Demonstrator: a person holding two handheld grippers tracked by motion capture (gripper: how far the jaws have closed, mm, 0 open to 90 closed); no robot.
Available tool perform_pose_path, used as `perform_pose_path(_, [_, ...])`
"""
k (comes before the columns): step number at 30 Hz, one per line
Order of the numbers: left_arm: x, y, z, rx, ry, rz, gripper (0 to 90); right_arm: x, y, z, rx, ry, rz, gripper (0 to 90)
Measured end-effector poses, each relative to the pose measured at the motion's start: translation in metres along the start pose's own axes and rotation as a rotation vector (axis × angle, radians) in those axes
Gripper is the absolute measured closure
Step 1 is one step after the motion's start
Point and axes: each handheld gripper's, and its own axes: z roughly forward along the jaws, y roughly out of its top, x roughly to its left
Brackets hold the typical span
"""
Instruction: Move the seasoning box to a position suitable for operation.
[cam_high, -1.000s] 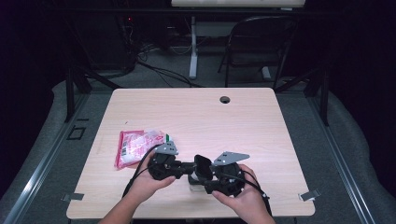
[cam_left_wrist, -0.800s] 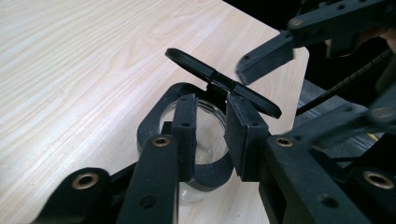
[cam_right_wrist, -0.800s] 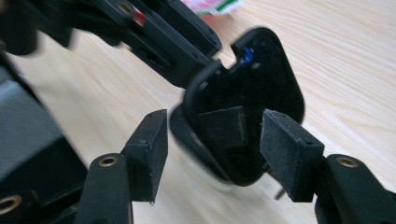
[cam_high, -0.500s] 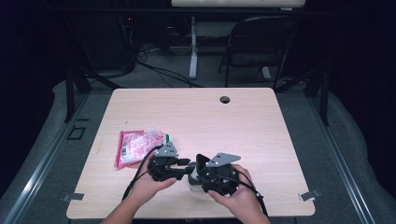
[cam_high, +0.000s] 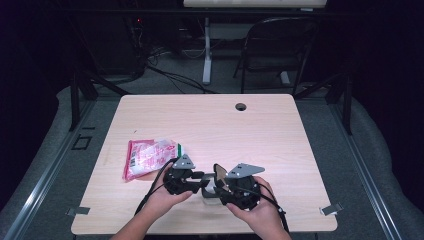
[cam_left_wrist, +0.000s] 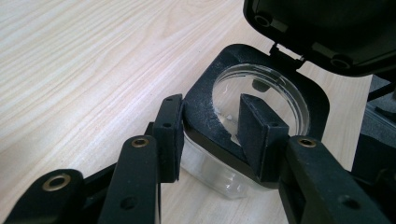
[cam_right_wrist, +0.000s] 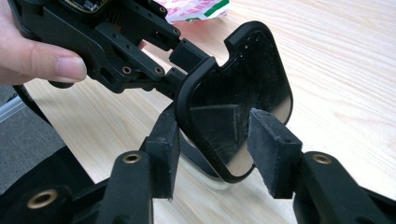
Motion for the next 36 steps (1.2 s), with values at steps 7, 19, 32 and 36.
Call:
perform_pose_path(7, [0.002, 0.0, 0.0, -0.008, -0.009, -0.006, 63.6, -0.01, -0.003, -0.013, -0.001, 0.021, 0.023, 64.2])
perform_pose_path(19, [0.002, 0.0, 0.001, -0.017, -0.022, 0.009, 64.6, -0.035, -0.01, -0.031, 0.029, 0.006, 0.105, 76.2])
perform_pose_path(32, [0.002, 0.0, 0.001, -0.018, -0.023, 0.001, 64.7, -0.034, -0.01, -0.03, 0.046, 0.005, 0.123, 76.4])
perform_pose_path(36, [0.002, 0.001, 0.001, -0.01, -0.025, -0.007, 64.8, -0.034, -0.01, -0.029, 0.031, 0.004, 0.114, 74.7])
